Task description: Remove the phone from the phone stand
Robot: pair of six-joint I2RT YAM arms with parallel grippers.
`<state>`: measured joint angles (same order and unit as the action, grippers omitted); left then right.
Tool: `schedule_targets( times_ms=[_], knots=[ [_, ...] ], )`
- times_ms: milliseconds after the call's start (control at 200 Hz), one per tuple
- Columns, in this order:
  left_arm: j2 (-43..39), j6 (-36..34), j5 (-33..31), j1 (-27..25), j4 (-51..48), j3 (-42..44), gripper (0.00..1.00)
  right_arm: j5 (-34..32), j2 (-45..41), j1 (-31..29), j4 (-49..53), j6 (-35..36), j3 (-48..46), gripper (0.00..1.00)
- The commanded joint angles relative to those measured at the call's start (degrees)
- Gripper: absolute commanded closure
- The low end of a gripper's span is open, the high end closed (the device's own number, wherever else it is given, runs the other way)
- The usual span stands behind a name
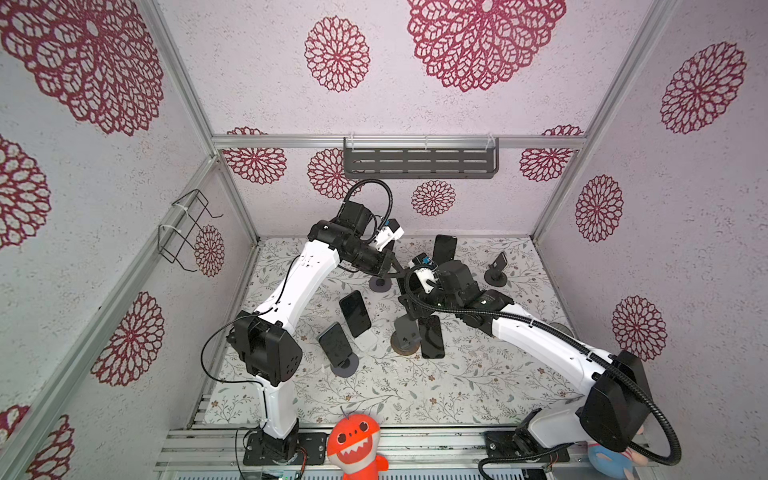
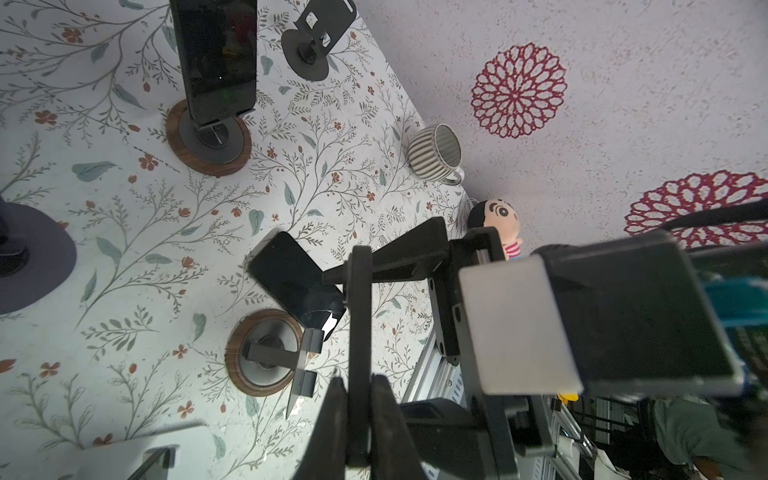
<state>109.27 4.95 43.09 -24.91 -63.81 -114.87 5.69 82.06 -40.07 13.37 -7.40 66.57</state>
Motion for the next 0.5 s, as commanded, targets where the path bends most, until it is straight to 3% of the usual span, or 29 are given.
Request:
schedule_targets(
  times_ms=[0,145,240,350,490],
  knots=[
    [-3.2,0.9,1.7,0.3,2.3,0.9,0.98,-3.5,-3.2,0.9,0.0,-2.2,0.3,0.35],
    [-4.2,2.2,1.6,0.7,4.2,2.5,0.73,-4.1,-4.4,1.8,0.8,-2.5,0.1,0.46],
    [-5.0,3.0,1.2,1.3,5.0,3.4,0.58,-4.6,-6.0,3.1,0.8,-2.7,-1.7,0.46],
    [-6.6,3.3,-0.7,1.6,7.0,5.5,0.52,-4.0,-9.0,6.5,1.5,-4.4,-4.8,0.49],
    [-6.7,0.0,-9.9,-1.0,3.3,4.6,0.5,-2.6,-13.8,13.7,4.1,-6.7,-9.5,0.5]
  ],
)
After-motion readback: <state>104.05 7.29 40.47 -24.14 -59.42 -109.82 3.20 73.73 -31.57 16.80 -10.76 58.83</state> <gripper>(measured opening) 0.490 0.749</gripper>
